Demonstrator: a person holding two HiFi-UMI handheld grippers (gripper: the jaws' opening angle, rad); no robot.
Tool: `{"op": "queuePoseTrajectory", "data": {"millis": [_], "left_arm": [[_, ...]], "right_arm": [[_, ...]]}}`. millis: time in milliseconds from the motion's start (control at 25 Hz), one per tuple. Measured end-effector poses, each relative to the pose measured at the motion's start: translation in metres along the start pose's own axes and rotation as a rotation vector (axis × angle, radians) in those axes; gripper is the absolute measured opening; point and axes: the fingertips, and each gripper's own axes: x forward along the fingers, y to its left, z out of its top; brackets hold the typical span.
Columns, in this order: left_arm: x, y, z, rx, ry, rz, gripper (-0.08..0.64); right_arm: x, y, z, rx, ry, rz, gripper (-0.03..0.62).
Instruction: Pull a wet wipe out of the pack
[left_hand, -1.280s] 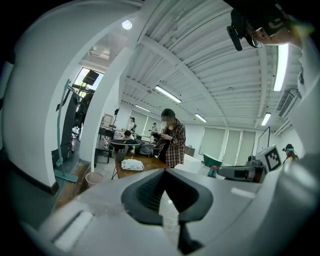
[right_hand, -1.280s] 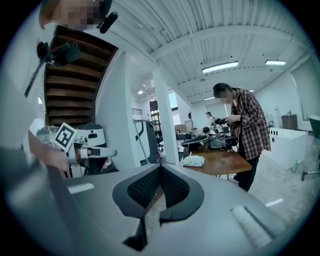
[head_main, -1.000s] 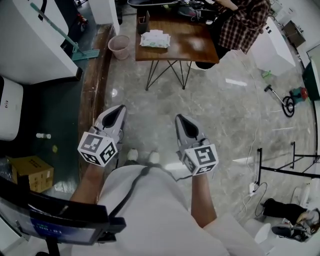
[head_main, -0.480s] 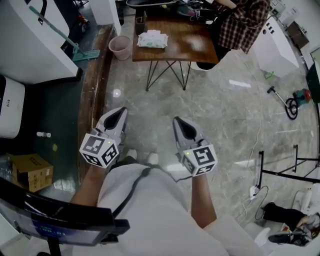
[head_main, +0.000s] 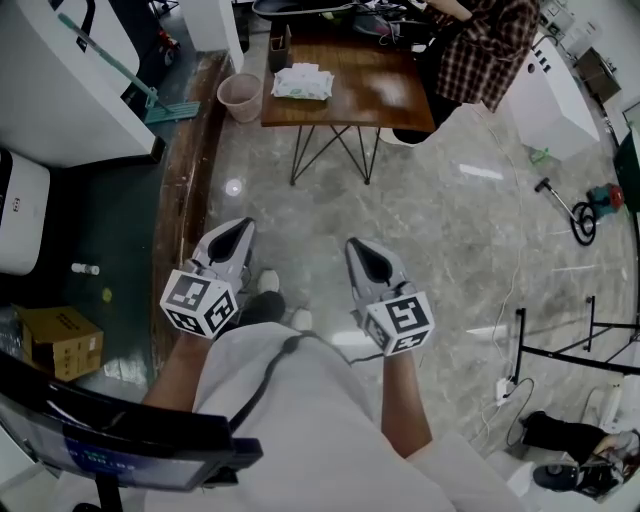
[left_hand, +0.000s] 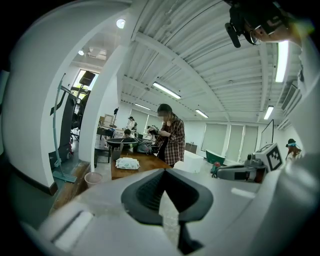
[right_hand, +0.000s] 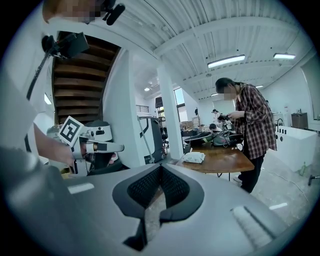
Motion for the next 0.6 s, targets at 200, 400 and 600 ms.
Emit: {"op": "queuePoseTrajectory", "data": {"millis": [200, 400, 600], "left_arm": [[0.021, 0.007, 0.005, -0.005, -0.001, -0.019, 0.003], [0.056, 0.028, 0.006, -0.024, 0.011, -0.045, 0.003], [0.103, 0.063, 0.022, -0.031, 0.025, -0.082, 0.003]], "right_arm": [[0.011, -0.014, 0.006, -0.009, 0.000, -0.014, 0.008], [0.039, -0.034, 0.008, -0.004, 0.024, -0.044, 0.008], [0.084, -0.059, 0.025, -0.008, 0.039, -0.065, 0.008]]}}
